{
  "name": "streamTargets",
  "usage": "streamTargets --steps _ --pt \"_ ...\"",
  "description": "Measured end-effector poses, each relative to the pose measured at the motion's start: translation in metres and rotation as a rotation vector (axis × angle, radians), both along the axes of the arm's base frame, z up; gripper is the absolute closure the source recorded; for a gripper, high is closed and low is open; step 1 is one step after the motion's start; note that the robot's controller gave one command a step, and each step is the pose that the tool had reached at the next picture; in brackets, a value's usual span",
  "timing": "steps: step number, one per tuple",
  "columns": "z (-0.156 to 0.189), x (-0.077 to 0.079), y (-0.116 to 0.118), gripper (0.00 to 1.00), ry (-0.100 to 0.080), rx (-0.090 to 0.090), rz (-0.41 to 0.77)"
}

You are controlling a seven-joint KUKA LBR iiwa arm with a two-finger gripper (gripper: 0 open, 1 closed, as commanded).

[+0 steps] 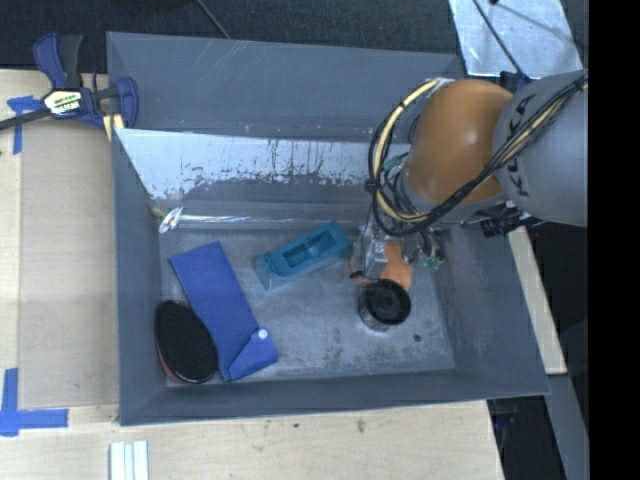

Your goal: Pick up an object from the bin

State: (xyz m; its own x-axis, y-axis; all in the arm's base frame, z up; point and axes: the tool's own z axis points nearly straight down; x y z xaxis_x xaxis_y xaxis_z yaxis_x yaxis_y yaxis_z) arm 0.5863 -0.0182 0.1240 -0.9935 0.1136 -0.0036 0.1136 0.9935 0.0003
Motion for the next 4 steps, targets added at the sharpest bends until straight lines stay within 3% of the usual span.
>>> streamTargets --steps 1,2,3,4 --pt "0.0 0.0 0.0 0.0 0.0 0.0 0.0" --pt "0.0 0.0 0.0 0.0 0.0 0.0 0.0" --pt "-0.032 -0.015 -0.013 0.0 -0.002 0.0 0.012" --pt "-0.05 0.016 -0.02 1.0 -0.004 0.001 -0.116"
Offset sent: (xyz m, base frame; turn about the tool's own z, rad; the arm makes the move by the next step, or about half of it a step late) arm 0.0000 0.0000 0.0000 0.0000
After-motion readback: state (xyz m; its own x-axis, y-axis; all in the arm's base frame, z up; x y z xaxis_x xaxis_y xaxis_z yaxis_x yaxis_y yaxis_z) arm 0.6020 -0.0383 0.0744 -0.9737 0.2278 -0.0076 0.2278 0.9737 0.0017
